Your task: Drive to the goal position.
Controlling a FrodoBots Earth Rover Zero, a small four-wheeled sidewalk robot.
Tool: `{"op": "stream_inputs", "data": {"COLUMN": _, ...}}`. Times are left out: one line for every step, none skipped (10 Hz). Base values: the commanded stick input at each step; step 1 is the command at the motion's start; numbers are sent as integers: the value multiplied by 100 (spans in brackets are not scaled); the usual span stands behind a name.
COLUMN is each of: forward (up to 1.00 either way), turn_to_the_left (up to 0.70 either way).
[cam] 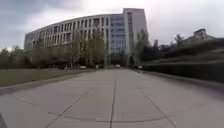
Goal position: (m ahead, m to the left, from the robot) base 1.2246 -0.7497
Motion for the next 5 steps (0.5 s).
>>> {"op": "stream_inputs", "data": {"forward": 100, "turn_to_the_left": 0}}
{"op": "stream_inputs", "data": {"forward": 100, "turn_to_the_left": 0}}
{"op": "stream_inputs", "data": {"forward": 100, "turn_to_the_left": 0}}
{"op": "stream_inputs", "data": {"forward": 100, "turn_to_the_left": 0}}
{"op": "stream_inputs", "data": {"forward": 100, "turn_to_the_left": 0}}
